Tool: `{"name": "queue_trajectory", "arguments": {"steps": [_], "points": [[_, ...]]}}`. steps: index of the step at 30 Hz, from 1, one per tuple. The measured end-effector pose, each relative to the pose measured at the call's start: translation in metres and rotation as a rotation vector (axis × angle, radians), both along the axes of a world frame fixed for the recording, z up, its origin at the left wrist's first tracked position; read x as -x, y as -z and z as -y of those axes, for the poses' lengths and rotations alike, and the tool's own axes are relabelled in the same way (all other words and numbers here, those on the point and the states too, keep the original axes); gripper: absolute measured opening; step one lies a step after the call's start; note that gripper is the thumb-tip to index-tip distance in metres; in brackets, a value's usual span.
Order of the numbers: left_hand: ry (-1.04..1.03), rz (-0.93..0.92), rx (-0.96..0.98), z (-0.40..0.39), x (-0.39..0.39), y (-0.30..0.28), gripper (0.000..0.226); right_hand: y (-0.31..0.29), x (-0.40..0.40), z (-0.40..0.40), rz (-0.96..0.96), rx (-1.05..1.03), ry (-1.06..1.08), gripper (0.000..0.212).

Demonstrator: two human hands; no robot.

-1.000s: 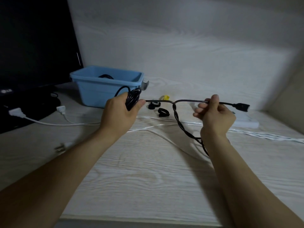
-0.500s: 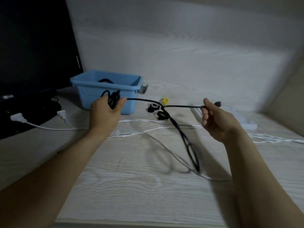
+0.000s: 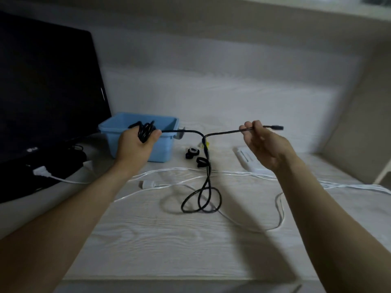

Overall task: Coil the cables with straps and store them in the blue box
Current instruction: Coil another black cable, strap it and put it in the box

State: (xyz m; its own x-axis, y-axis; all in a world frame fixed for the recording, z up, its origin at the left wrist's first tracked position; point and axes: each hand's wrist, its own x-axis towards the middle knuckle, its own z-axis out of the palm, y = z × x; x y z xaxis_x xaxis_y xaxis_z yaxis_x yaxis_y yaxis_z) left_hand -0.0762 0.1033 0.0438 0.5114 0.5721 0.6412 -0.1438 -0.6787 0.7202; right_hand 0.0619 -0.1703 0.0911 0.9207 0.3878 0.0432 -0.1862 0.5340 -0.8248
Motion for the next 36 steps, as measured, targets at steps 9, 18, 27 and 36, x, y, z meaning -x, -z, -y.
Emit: {"name": "queue_trajectory", "arguments": {"steps": [9, 18, 27, 36], "points": [[-0.143, -0.154, -0.022, -0.016, 0.020, -0.013, 0.035, 0.024, -0.012, 0.061, -0.271, 0.153, 0.511, 0.026], [-0.471, -0.301, 0.293, -0.081, 0.071, -0.024, 0.044, 0.082, -0.118, 0.218, -0.284, 0.267, 0.570, 0.039], [-0.203, -0.227, 0.219, -0.030, 0.054, -0.030, 0.038, 0.032, -0.031, 0.160, 0.065, 0.787, 0.472, 0.031], [0.254, -0.339, 0.200, 0.039, 0.033, -0.040, 0.033, 0.016, 0.046, 0.025, 0.422, 0.717, -0.136, 0.032]]}}
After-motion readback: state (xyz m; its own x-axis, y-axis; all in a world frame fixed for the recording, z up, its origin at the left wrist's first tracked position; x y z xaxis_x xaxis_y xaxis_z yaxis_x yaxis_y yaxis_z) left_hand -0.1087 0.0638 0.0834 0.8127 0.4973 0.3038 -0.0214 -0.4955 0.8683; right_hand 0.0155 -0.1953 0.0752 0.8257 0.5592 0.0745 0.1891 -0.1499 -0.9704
